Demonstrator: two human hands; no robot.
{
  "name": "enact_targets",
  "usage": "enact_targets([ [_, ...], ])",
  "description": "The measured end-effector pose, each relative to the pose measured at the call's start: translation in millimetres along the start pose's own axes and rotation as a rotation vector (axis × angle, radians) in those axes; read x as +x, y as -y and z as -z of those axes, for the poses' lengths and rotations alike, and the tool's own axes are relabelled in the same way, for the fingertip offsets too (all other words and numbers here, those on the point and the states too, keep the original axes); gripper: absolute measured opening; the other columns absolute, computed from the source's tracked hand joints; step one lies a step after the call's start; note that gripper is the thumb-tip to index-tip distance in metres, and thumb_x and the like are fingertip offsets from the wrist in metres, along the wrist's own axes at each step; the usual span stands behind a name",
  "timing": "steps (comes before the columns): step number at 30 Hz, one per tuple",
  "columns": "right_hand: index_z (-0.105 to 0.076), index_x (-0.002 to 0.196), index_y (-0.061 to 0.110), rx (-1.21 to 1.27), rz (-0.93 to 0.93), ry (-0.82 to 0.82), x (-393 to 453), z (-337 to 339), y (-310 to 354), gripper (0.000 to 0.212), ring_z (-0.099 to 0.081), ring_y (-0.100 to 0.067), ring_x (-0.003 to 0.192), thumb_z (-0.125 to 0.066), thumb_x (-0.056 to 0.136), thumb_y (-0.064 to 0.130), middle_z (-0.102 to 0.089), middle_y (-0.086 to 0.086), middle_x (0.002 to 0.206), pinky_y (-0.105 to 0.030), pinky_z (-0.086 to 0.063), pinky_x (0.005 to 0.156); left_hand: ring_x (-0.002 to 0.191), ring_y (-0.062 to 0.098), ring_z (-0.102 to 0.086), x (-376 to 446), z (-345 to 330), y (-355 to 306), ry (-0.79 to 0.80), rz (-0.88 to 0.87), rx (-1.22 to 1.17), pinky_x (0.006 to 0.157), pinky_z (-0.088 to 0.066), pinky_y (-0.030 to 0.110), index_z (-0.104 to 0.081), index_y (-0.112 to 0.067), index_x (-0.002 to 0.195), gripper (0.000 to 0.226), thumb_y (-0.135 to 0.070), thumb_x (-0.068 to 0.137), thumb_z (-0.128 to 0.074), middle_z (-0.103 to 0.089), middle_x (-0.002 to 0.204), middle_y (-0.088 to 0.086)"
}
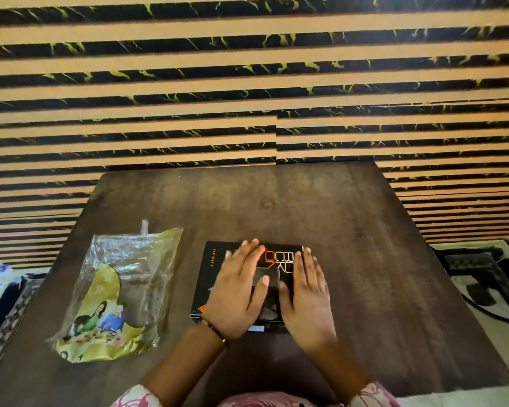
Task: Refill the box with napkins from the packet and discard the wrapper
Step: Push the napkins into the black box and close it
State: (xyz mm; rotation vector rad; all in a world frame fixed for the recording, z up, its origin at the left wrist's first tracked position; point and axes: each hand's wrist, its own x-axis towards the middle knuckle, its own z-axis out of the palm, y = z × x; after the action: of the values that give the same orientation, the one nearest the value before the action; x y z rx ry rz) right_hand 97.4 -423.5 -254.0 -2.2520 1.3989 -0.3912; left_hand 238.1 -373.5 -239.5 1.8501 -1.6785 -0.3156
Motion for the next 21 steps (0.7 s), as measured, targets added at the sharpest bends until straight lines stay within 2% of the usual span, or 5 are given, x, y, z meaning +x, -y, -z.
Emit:
enact_targets([
  [3, -0.024, 0.144, 0.007, -0.213, 0.039, -0.033, -6.0, -11.1, 8.2, 0.069, -0.019, -0.023, 0.143, -0.012, 0.092, 0.05, -0.021, -0.01, 0.154, -0.039, -0.009, 0.118, 0.143, 0.014, -0.011, -17.9, 3.2, 24.4, 0.047, 0.032, 0.247, 0.117, 0.003, 0.037, -0.026, -0.017, 0.142, 0.06, -0.045, 0.089, -0.023, -0.022, 0.153, 0.001],
  [6, -0.04, 0.136, 0.006, -0.312, 0.012, 0.01, -7.0, -17.3, 10.5, 0.07, -0.041, -0.026, 0.133, -0.004, 0.093, 0.048, -0.046, -0.014, 0.142, -0.04, -0.015, 0.11, 0.14, 0.022, -0.024, -27.4, -2.2, 33.9, 0.086, 0.068, 0.385, 0.114, -0.004, 0.045, -0.032, -0.013, 0.139, 0.059, -0.044, 0.089, -0.026, -0.033, 0.149, 0.006],
  [11, -0.045, 0.135, 0.008, -0.339, 0.021, -0.019, 9.5, -14.2, 9.9, 0.069, -0.043, -0.024, 0.133, -0.006, 0.094, 0.047, -0.048, -0.012, 0.142, -0.037, -0.027, 0.113, 0.138, 0.023, -0.028, -8.2, -7.5, 30.8, 0.091, 0.117, 0.416, 0.111, -0.013, 0.053, -0.034, -0.013, 0.139, 0.062, -0.047, 0.087, -0.027, -0.034, 0.149, 0.005],
  [14, -0.047, 0.134, 0.007, -0.339, 0.058, -0.04, 33.7, -13.9, 6.6, 0.06, -0.043, -0.025, 0.133, -0.028, 0.09, 0.043, -0.048, -0.012, 0.141, -0.04, -0.032, 0.106, 0.139, 0.023, -0.027, 13.9, -7.8, 37.4, 0.082, 0.114, 0.416, 0.111, -0.014, 0.051, -0.034, -0.014, 0.139, 0.062, -0.048, 0.087, -0.027, -0.034, 0.149, 0.005],
  [21, -0.045, 0.135, 0.008, -0.356, 0.078, -0.041, 117.7, -10.5, 0.1, 0.06, -0.039, -0.024, 0.135, -0.032, 0.088, 0.043, -0.045, -0.01, 0.144, -0.041, -0.038, 0.106, 0.144, 0.017, -0.002, 91.1, -6.9, 55.7, 0.104, 0.141, 0.4, 0.114, 0.006, 0.046, -0.013, -0.019, 0.146, 0.069, -0.05, 0.084, -0.008, -0.01, 0.157, 0.0],
])
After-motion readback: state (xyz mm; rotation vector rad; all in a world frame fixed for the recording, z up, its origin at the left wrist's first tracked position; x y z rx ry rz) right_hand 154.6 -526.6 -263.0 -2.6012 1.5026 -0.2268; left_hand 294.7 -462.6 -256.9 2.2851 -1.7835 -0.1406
